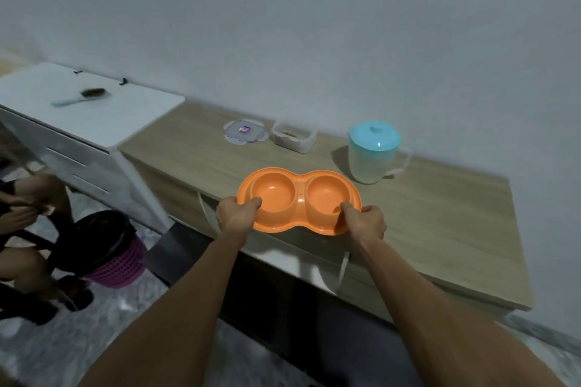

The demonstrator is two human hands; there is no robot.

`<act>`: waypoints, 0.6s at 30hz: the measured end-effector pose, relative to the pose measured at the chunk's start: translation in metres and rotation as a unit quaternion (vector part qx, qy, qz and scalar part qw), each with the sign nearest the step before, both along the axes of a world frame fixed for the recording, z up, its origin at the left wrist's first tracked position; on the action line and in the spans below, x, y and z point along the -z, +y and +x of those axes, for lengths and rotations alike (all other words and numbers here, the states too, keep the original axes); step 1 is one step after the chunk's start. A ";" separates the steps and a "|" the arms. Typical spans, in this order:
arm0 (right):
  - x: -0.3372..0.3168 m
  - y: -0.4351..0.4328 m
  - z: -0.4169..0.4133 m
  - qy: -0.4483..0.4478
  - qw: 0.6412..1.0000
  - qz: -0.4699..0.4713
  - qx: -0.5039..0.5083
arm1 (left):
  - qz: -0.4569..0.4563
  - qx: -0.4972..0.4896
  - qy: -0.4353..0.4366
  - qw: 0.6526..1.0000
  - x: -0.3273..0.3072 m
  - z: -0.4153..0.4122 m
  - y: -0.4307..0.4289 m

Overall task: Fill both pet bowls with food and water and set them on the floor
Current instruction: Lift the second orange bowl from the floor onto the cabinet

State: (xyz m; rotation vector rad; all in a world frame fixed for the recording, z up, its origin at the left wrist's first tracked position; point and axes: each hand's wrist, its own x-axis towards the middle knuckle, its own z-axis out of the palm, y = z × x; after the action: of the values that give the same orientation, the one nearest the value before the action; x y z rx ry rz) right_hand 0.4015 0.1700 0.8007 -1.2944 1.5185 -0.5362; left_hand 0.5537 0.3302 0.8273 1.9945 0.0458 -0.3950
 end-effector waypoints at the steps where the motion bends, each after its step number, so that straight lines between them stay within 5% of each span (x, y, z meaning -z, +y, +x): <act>1: 0.001 -0.002 0.013 0.009 1.000 -0.001 -0.001 | 0.005 0.004 -0.001 1.000 0.002 0.013 -0.002; 18: 0.037 -0.019 0.165 0.066 0.988 0.031 0.136 | 0.098 0.161 0.039 0.981 0.052 0.211 -0.062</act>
State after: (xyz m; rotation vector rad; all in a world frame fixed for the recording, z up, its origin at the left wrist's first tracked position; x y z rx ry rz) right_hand 0.5664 0.1514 0.7641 -1.0998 1.8226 -0.5803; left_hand 0.7643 0.2681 0.7758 2.1861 -0.1999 -0.6993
